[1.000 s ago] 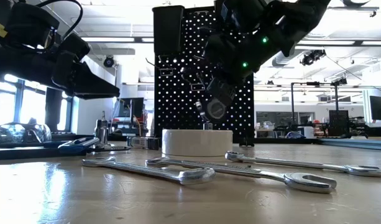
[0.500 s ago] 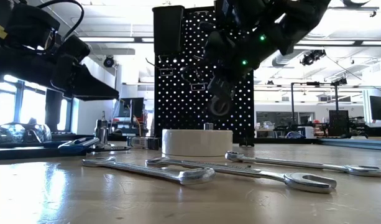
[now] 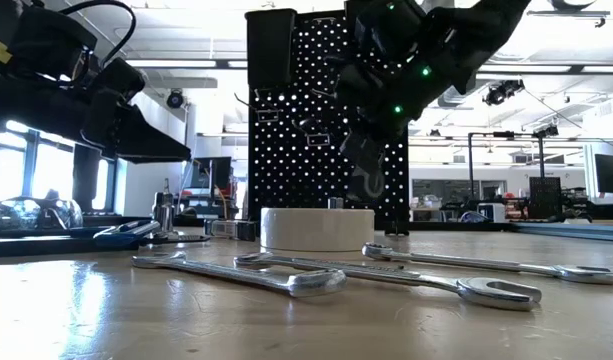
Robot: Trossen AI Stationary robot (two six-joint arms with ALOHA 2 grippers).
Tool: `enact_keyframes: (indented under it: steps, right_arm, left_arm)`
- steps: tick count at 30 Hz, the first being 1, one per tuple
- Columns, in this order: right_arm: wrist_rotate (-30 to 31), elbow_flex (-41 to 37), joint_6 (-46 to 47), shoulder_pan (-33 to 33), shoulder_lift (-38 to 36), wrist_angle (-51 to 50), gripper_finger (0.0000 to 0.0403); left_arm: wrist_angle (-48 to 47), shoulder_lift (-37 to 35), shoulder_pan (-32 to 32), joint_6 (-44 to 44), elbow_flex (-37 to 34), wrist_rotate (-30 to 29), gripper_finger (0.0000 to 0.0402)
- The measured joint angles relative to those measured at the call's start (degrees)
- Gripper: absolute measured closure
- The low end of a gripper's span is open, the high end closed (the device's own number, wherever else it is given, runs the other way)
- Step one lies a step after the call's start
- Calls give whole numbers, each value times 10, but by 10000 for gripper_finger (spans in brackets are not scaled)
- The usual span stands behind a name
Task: Hang tools onto peg board
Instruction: Hang the gray measuring tape on the peg board
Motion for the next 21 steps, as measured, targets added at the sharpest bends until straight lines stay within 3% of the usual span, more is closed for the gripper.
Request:
enact_keyframes:
  steps: [11,21]
  right_arm:
    - [-24,0,45,-5,37,10,403]
    - [-12,0,19,13,50,66,403]
  left_arm:
    - [-1,0,0,0,0,0,181]
    - [-2,0,0,0,0,0,181]
